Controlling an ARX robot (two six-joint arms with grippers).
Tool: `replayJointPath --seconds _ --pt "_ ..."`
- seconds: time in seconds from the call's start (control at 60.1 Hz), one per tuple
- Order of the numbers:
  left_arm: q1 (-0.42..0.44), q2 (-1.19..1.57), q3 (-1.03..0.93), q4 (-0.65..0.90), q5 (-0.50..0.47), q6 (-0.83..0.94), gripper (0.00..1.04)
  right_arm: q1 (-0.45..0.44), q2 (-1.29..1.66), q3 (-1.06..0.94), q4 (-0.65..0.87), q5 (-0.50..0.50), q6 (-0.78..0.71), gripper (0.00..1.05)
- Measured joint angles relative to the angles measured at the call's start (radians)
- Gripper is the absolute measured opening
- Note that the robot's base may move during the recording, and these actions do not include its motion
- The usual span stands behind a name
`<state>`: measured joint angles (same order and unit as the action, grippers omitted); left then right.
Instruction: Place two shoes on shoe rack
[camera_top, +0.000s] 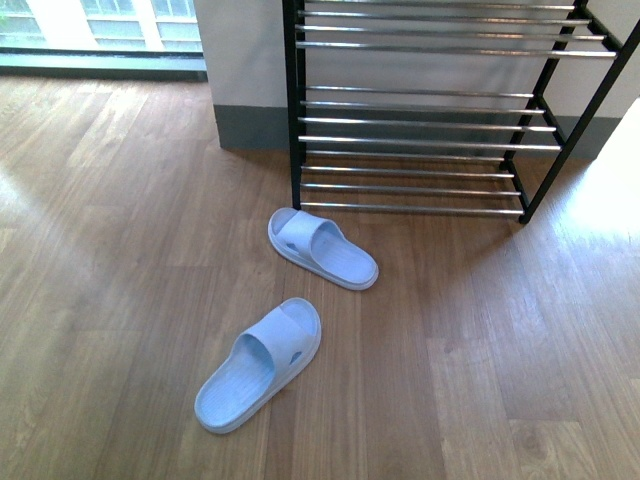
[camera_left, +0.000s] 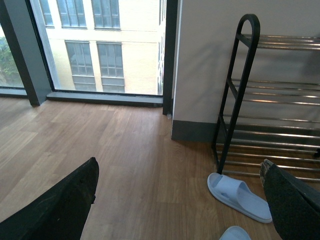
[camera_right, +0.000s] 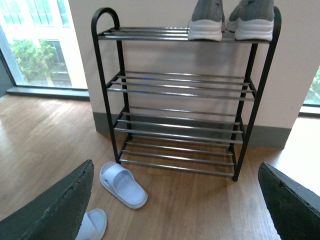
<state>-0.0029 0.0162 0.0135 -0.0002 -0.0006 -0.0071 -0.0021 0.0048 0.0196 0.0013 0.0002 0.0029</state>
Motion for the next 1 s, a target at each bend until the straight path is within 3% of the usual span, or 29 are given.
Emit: replayJointPath --seconds 0.999 --pt "0.000 0.000 0.000 0.000 0.000 0.000 0.95 0.000 0.000 0.000 0.000 0.000 0.000 0.95"
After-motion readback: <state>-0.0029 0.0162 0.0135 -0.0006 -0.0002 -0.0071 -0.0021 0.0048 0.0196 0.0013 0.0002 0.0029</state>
